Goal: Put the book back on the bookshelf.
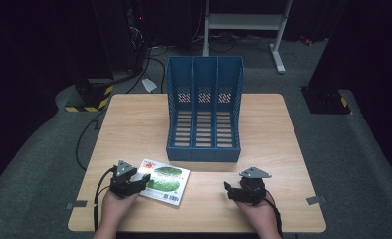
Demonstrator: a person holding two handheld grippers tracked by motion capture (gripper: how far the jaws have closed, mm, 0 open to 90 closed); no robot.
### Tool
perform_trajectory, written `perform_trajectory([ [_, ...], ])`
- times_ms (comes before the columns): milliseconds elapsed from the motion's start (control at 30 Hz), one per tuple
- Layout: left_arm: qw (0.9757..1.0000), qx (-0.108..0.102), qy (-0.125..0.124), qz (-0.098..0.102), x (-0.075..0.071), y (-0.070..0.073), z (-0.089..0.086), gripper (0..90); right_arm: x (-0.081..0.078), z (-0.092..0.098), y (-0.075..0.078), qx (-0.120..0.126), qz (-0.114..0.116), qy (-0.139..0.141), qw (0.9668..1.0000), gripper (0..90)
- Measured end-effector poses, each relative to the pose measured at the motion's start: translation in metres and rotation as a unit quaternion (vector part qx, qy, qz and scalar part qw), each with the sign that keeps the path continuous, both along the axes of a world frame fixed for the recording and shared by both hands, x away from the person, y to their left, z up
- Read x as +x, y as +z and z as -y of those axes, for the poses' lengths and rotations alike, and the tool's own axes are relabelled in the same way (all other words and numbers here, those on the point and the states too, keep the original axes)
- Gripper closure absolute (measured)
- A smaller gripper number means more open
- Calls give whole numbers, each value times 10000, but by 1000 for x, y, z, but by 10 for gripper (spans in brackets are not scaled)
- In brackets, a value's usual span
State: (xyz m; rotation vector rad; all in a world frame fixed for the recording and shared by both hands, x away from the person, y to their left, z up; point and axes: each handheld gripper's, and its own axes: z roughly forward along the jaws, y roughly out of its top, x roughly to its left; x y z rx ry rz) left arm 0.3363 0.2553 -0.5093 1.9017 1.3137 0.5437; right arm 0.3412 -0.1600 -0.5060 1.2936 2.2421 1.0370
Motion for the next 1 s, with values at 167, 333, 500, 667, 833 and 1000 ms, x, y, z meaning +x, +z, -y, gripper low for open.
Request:
perform_trajectory([
  [167, 9998, -181, 66, -46, -1, -3, -15, 387, -7, -14, 0, 16, 91, 22, 10000, 277],
  [333, 9994, -227, -9, -247, -2, -10, -19, 380, -9, -11, -2, 77, 114, 41, 9999, 307],
  [500, 9987, -385, -34, -327, -4, -13, -18, 379, -10, -3, -3, 132, 178, 4, 9998, 338],
  [667, 9978, -566, -45, -349, -7, -15, -17, 418, -9, -1, -4, 127, 166, -78, 9998, 283],
  [833, 9974, -617, -55, -356, -11, -15, -13, 413, -8, -1, -3, 120, 198, -152, 9996, 296],
  [1000, 9976, -563, -220, -347, -17, -15, -9, 408, -7, -9, -7, -15, 158, -418, 9990, 281],
])
